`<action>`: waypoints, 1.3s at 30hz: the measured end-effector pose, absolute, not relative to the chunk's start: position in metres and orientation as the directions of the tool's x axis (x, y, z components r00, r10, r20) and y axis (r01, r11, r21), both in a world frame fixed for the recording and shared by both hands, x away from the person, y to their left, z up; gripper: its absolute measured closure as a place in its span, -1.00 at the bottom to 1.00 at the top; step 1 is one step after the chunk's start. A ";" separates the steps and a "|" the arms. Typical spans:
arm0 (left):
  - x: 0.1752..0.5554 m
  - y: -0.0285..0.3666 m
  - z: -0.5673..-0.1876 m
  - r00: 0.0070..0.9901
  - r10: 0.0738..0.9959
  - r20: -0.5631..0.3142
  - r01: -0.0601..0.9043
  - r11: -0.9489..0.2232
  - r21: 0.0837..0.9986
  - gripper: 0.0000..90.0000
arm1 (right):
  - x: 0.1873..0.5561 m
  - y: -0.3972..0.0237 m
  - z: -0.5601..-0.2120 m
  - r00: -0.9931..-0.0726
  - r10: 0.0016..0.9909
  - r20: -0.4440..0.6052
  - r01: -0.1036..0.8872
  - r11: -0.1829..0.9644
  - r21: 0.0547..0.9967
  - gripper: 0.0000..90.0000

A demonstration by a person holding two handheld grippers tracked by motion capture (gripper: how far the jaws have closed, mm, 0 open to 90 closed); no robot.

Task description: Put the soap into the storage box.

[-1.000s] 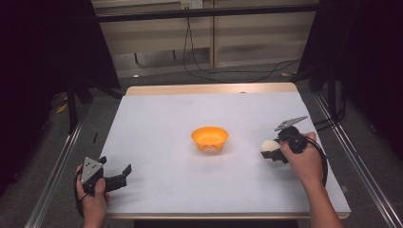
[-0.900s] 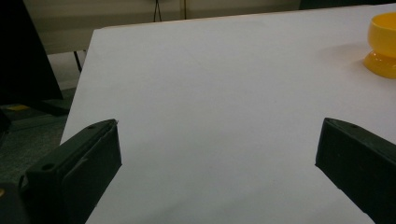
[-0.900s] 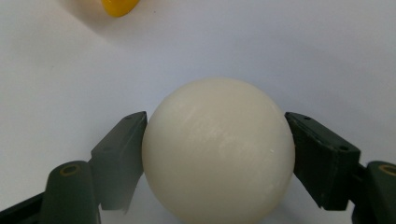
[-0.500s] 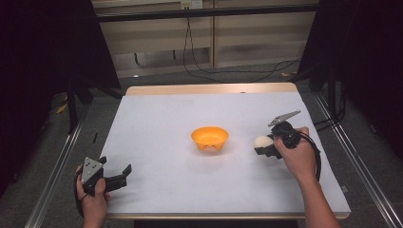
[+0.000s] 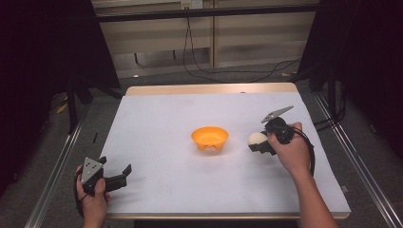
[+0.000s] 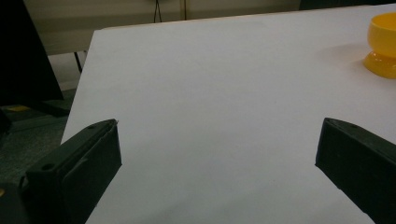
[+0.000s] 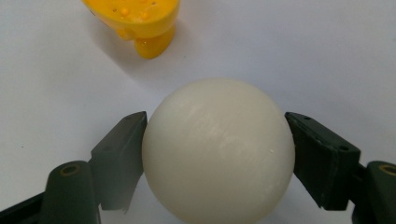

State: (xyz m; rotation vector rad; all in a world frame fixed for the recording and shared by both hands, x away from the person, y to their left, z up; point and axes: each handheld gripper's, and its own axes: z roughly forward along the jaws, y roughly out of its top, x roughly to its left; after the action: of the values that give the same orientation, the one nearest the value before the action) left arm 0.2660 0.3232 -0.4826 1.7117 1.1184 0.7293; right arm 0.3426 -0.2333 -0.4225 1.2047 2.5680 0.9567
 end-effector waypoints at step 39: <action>0.266 0.324 -0.482 0.406 0.914 -0.007 0.357 -0.151 0.922 -1.00 | 0.366 -0.199 -0.406 -0.715 0.689 0.120 0.596 0.511 0.619 -0.47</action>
State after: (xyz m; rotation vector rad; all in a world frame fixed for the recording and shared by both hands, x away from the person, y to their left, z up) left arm 0.2655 0.3240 -0.4824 1.7118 1.1189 0.7347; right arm 0.3655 -0.1989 -0.4055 1.1153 2.6064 0.9830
